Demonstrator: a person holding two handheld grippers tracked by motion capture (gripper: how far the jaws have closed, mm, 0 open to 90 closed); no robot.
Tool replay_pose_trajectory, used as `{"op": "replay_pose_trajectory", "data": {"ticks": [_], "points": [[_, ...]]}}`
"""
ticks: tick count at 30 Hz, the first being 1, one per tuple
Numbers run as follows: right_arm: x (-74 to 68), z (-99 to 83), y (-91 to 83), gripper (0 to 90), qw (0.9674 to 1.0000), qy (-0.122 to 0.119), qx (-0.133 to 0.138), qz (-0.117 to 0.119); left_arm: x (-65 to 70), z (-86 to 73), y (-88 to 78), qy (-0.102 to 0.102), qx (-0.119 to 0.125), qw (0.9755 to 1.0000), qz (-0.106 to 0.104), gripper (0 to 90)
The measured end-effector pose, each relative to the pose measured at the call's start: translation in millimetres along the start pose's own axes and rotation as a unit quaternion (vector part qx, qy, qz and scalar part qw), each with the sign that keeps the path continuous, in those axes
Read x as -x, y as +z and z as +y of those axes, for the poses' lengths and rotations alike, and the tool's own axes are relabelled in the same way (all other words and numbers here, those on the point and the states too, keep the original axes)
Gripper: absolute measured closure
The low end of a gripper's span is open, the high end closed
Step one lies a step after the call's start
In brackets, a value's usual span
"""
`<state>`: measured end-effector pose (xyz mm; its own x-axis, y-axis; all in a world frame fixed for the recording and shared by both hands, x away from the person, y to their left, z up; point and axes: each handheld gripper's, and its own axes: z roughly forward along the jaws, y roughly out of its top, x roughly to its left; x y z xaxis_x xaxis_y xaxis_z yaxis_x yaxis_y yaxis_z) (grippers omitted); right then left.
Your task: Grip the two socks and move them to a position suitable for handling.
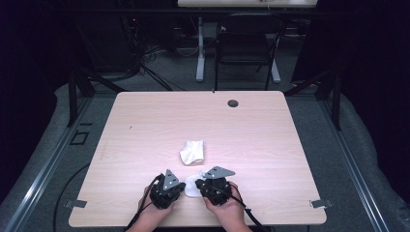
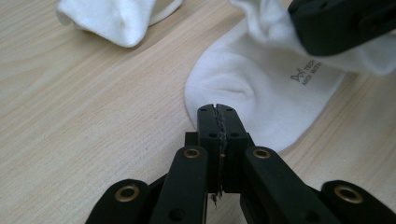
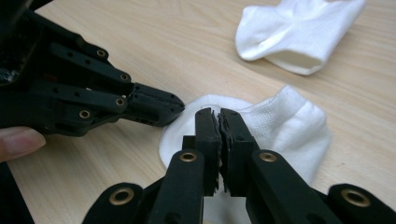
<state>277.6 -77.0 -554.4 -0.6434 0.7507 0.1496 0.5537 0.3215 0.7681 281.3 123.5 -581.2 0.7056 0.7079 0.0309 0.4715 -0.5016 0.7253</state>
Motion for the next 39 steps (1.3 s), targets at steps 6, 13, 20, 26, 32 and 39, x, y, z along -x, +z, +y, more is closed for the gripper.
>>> {"op": "replay_pose_trajectory", "data": {"ticks": [6,13,20,26,32,39], "points": [[15.0,8.9,-19.6,87.0,0.9999,0.015,0.004,-0.005,-0.5,-0.7,-0.4,0.0,0.001,1.0,0.0,89.8],[33.5,3.5,-34.6,87.0,0.9994,0.016,-0.01,-0.028,-2.1,-0.9,-1.0,-0.003,-0.001,1.0,0.004,89.8],[51.7,-11.1,-42.1,86.8,0.9982,0.042,-0.018,-0.04,-3.6,-1.4,-2.4,0.0,-0.005,1.0,0.007,89.8],[67.0,-26.5,-41.9,85.8,0.9956,0.06,-0.046,-0.056,-5.0,-1.6,-3.5,-0.001,-0.008,1.0,0.005,89.8],[71.9,-30.2,-51.9,80.0,0.9947,0.075,-0.017,-0.068,-8.0,0.0,-6.2,-0.016,-0.002,0.9999,-0.004,88.9],[62.4,-21.3,-55.5,80.8,0.9974,0.048,0.02,-0.051,-4.9,7.9,-10.7,-0.016,0.031,0.9991,-0.024,84.0]]}}
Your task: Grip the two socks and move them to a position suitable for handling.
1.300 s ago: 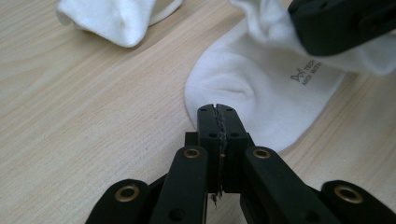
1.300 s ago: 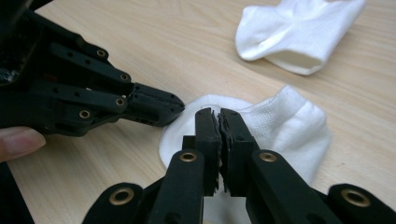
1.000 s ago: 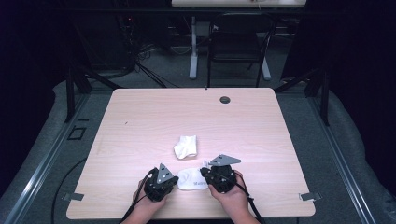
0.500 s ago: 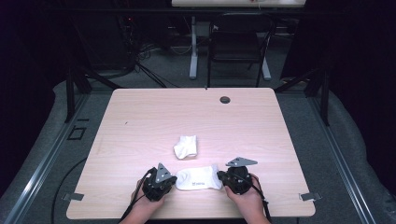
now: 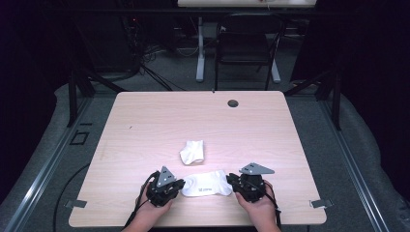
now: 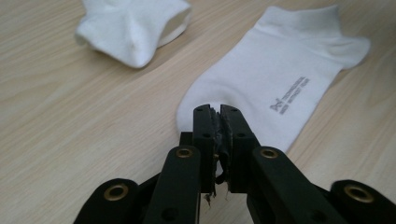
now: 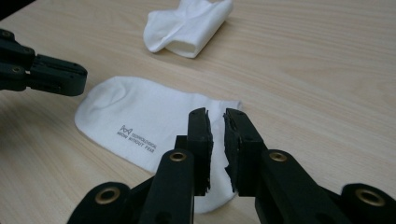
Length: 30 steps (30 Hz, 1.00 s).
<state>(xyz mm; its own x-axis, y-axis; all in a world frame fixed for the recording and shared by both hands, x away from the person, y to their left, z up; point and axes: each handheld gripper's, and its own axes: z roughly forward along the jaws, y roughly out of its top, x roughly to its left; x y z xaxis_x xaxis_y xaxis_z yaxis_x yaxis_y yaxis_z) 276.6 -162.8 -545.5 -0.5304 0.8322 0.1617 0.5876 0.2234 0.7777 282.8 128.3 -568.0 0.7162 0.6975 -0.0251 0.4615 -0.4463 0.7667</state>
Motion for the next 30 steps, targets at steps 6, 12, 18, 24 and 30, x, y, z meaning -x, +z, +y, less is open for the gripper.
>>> {"op": "replay_pose_trajectory", "data": {"ticks": [6,12,18,24,30], "points": [[1.1,-2.7,22.7,80.8,0.999,-0.019,-0.04,-0.009,4.4,-4.2,11.1,0.017,-0.027,0.9995,-0.003,82.5],[8.9,-10.4,31.7,83.2,0.9969,-0.017,-0.073,-0.024,2.6,-5.6,12.0,0.018,-0.033,0.9993,-0.001,82.4],[7.1,-11.8,31.6,85.1,0.9963,-0.02,-0.08,-0.025,0.6,-6.2,10.6,0.012,-0.037,0.9992,-0.002,82.6],[8.0,-13.0,29.1,86.2,0.9962,-0.013,-0.084,-0.02,-1.0,-7.1,8.4,0.012,-0.042,0.999,-0.002,82.9],[2.7,-15.1,26.8,86.5,0.9958,-0.014,-0.09,-0.008,-0.9,-10.1,2.6,0.007,-0.05,0.9987,-0.001,82.9]]}}
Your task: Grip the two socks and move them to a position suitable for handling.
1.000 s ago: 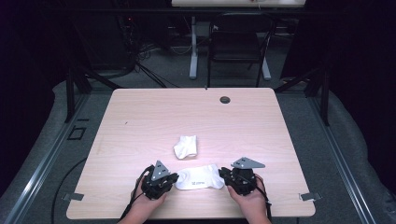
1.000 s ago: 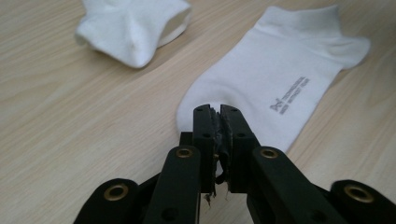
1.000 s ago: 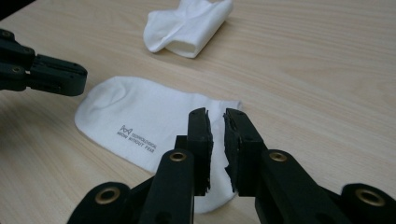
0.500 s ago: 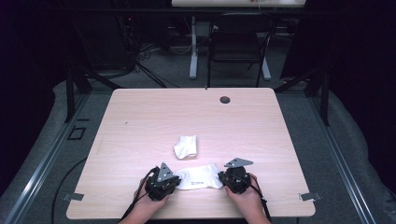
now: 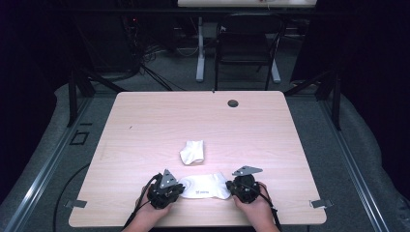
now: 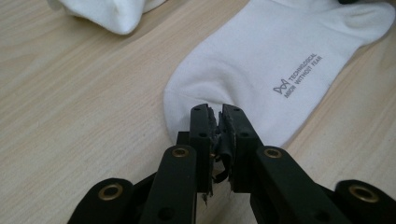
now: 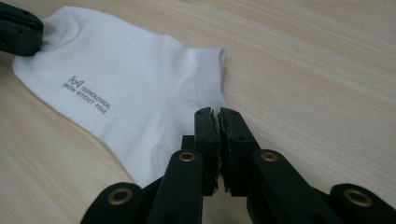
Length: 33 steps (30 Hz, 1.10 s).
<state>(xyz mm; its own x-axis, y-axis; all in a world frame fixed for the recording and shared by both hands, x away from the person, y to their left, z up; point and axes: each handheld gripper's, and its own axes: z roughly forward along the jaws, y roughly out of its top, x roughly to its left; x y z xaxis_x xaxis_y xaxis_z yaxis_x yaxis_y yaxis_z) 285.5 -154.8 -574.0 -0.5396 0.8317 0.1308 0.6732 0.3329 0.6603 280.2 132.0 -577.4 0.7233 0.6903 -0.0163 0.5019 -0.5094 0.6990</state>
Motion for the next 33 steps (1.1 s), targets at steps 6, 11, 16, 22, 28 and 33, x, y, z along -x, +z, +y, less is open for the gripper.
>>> {"op": "replay_pose_trajectory", "data": {"ticks": [6,11,16,22,28,33], "points": [[-9.0,-0.8,0.2,86.5,0.9999,-0.011,-0.005,0.007,-1.2,-5.2,-7.3,-0.014,-0.009,0.9999,0.0,83.0],[-15.6,-2.7,-0.6,86.4,0.9997,-0.018,-0.009,0.014,0.6,-10.0,-13.8,-0.021,-0.016,0.9996,0.005,83.0],[-18.8,-2.6,-0.4,86.0,0.9995,-0.022,-0.012,0.019,-2.3,-10.0,-15.3,-0.032,-0.02,0.9993,-0.004,82.5],[-16.6,-1.2,-2.7,80.4,0.9994,-0.016,-0.002,0.03,-4.8,-6.9,-19.2,-0.044,-0.005,0.9989,-0.013,73.4],[-10.9,2.0,-9.7,74.5,0.9993,-0.004,0.026,0.027,-17.2,-3.5,-26.6,-0.069,0.021,0.9974,-0.002,63.3],[-7.4,5.0,-10.7,68.7,0.9991,-0.008,0.036,0.022,-25.6,-3.8,-26.5,-0.073,0.033,0.9967,0.014,59.1]]}}
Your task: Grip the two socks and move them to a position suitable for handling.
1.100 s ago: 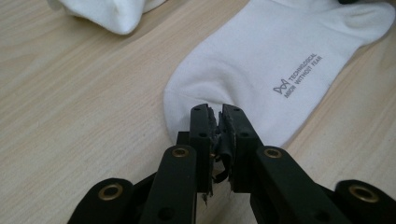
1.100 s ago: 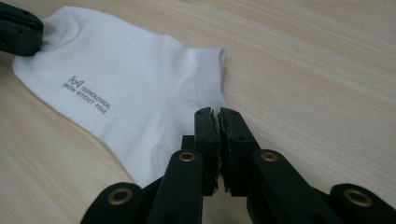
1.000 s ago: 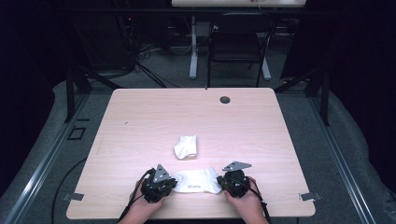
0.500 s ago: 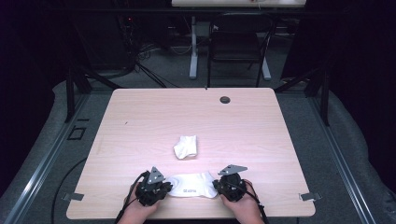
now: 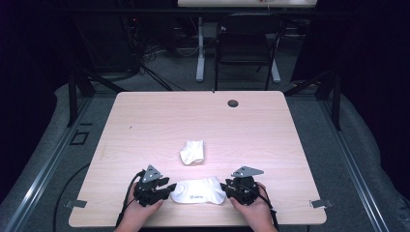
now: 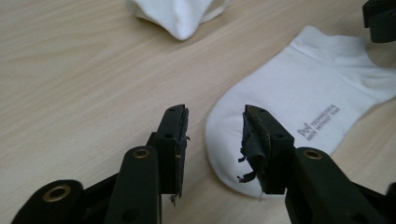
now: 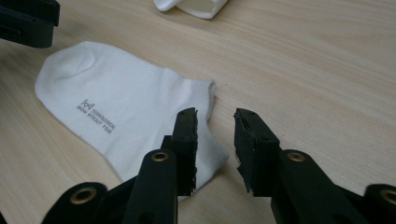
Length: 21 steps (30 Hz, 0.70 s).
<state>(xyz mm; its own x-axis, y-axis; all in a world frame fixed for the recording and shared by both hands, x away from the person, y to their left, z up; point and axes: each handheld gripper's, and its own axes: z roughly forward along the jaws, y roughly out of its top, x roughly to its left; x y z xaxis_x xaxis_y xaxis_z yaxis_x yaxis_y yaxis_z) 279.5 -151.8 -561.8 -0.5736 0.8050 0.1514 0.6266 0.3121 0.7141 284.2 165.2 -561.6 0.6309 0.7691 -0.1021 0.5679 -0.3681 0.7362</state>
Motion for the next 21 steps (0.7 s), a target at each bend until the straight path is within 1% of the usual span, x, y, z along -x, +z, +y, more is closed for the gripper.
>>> {"op": "replay_pose_trajectory", "data": {"ticks": [1,2,3,5,7,8,9,10,12,14,15,16,17,19,21], "points": [[0.0,0.0,0.0,68.7,1.0,0.0,0.0,0.0,-2.4,0.1,0.4,0.002,0.001,1.0,0.007,59.1],[1.3,1.7,2.2,66.0,1.0,0.002,-0.001,-0.006,-5.7,0.2,1.5,0.005,0.002,0.9999,0.016,58.1],[1.3,1.7,2.2,66.0,1.0,0.002,-0.001,-0.006,-5.7,0.2,1.5,0.005,0.002,0.9999,0.016,57.8],[3.0,4.4,6.6,64.7,0.9999,-0.003,-0.011,-0.012,-11.2,0.3,3.7,0.007,0.004,0.9996,0.029,57.3],[3.0,5.6,8.3,64.3,0.9998,-0.003,-0.012,-0.014,-12.6,0.3,4.2,0.004,0.005,0.9995,0.031,57.1],[3.7,9.6,10.9,63.0,0.9997,-0.006,-0.018,-0.014,-16.2,0.4,4.4,0.008,0.006,0.9992,0.038,56.2],[3.7,9.6,10.9,63.0,0.9997,-0.006,-0.018,-0.014,-16.2,0.4,4.4,0.008,0.006,0.9992,0.038,55.9],[3.8,11.3,11.7,62.1,0.9998,-0.006,-0.017,-0.014,-18.4,0.3,4.6,0.008,0.006,0.999,0.043,55.9],[3.0,20.8,13.9,58.7,0.9999,-0.003,-0.007,-0.013,-22.7,0.0,5.0,0.003,0.011,0.9986,0.051,54.3],[2.8,23.3,14.9,58.3,0.9999,-0.005,-0.004,-0.012,-24.3,0.0,5.1,0.001,0.012,0.9985,0.053,54.2],[1.1,31.3,16.8,57.7,0.9999,-0.009,-0.006,-0.012,-26.6,0.1,5.4,-0.002,0.012,0.9984,0.055,54.1],[1.1,31.3,16.8,57.7,0.9999,-0.009,-0.006,-0.012,-26.6,0.1,5.4,-0.002,0.012,0.9984,0.055,54.0],[-0.5,37.9,19.0,57.7,0.9998,-0.017,-0.005,-0.011,-27.9,0.3,5.4,-0.005,0.012,0.9983,0.058,54.0],[-1.4,40.1,20.3,57.6,0.9997,-0.018,-0.004,-0.013,-28.5,0.5,5.5,-0.005,0.012,0.9982,0.058,53.9],[-3.4,46.5,23.0,57.5,0.9997,-0.022,-0.006,-0.012,-30.0,0.9,6.2,-0.005,0.01,0.9983,0.057,53.6]]}}
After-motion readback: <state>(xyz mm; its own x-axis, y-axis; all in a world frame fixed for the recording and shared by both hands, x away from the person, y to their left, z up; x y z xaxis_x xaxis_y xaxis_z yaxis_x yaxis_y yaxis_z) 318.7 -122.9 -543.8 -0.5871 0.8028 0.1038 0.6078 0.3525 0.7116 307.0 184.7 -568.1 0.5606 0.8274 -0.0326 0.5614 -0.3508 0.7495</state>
